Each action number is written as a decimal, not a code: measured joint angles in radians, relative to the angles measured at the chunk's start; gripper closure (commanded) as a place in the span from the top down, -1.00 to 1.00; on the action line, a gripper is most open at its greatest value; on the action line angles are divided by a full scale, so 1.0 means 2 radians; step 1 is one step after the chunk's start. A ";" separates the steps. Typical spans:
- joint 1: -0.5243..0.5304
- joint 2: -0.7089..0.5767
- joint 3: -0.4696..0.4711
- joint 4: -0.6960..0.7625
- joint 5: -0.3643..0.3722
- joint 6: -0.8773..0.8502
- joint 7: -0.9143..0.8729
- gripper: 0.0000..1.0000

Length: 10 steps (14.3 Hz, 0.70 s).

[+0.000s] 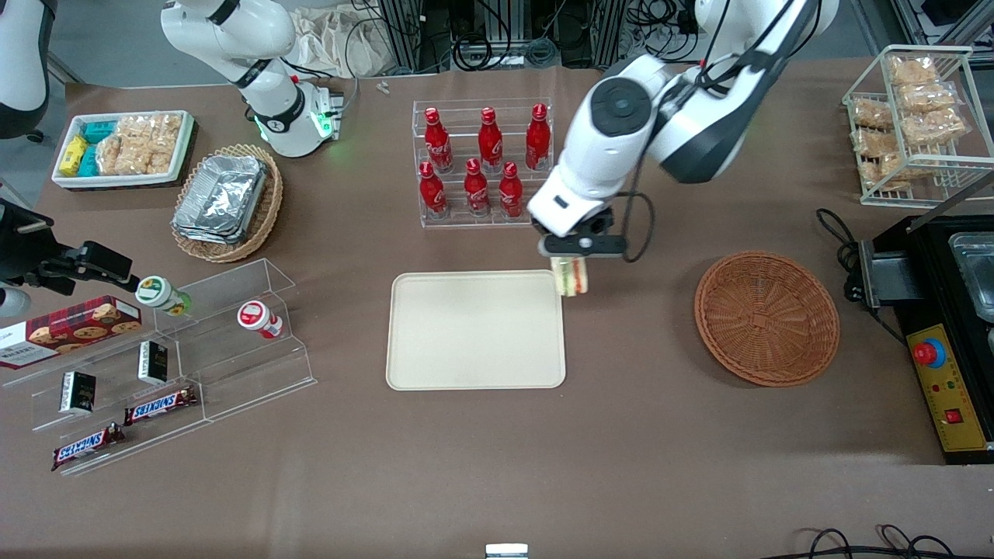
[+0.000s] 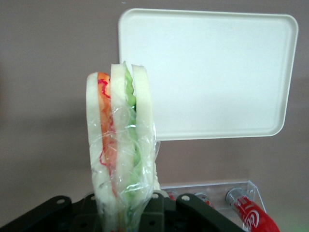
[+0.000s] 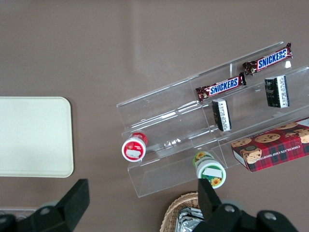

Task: Place sandwich from basket to tray
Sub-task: 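Carry the sandwich with the left gripper over the cream tray, then lower the sandwich onto the tray and open the left gripper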

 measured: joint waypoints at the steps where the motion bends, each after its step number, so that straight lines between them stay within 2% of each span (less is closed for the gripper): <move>1: -0.010 0.022 0.000 0.002 0.024 0.014 -0.003 -0.90; 5: -0.037 0.150 0.001 0.062 0.126 0.030 -0.052 -0.94; 9: -0.036 0.223 0.007 0.096 0.145 0.040 -0.056 -0.87; 10: -0.036 0.228 0.009 0.098 0.145 0.045 -0.056 -0.69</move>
